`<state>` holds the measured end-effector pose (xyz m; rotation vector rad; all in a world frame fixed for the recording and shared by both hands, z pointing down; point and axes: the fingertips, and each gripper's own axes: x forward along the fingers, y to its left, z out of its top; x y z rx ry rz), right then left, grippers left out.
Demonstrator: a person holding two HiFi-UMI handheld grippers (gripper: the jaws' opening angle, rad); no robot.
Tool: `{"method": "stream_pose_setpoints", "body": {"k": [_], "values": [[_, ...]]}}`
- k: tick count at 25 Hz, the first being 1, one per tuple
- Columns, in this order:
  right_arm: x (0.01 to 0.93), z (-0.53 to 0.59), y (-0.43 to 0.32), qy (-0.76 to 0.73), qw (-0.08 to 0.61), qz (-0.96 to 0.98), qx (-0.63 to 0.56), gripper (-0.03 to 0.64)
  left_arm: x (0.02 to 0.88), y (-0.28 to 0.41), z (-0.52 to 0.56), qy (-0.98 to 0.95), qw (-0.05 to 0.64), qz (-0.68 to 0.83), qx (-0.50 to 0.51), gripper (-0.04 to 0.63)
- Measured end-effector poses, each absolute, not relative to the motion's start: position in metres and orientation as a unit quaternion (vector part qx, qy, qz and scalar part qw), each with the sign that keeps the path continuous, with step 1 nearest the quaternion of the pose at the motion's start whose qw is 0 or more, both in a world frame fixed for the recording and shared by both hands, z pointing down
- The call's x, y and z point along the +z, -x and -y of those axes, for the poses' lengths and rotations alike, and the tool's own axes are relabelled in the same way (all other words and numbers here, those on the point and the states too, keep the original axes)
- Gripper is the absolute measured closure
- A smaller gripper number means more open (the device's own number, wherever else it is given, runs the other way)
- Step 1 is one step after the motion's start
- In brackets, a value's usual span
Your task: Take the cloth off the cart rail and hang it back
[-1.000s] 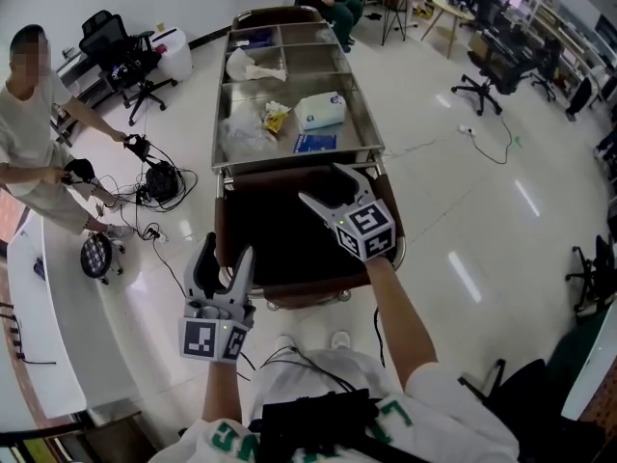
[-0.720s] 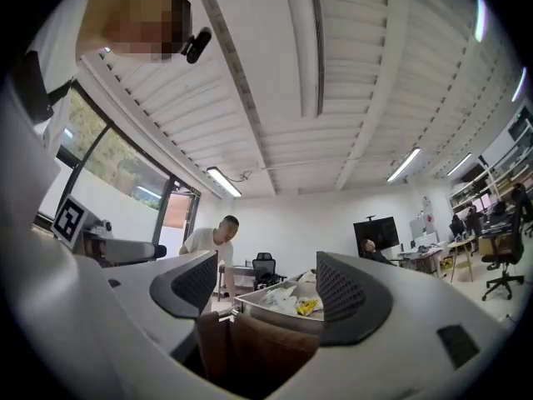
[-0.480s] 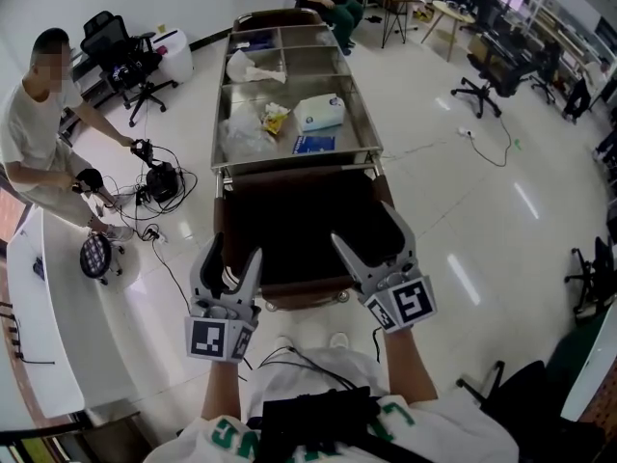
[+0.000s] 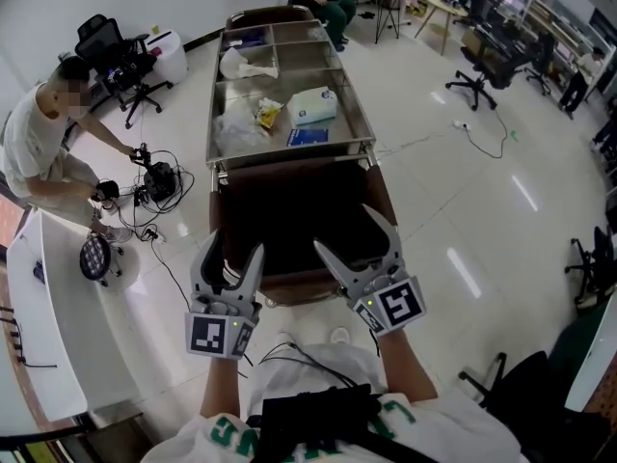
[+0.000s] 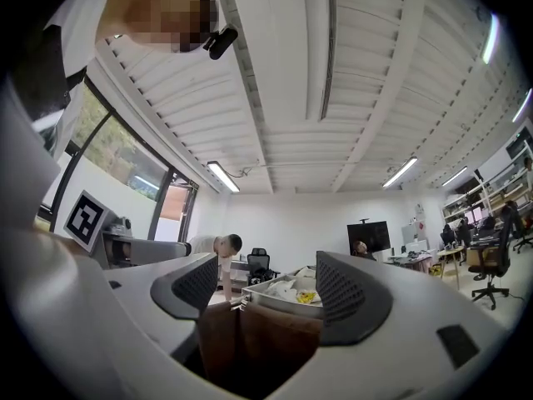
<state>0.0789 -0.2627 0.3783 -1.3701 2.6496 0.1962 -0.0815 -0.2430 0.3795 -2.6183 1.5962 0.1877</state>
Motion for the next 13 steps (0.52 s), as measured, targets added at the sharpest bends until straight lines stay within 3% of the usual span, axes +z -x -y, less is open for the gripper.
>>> {"method": "stream_pose_setpoints", "body": {"k": [13], "values": [[0.374,0.248,-0.088,0.460,0.074,-0.881,0.075,0.225,0.378,0.072,0.231,0.856,0.037,-0.512,0.065,0.314]]}}
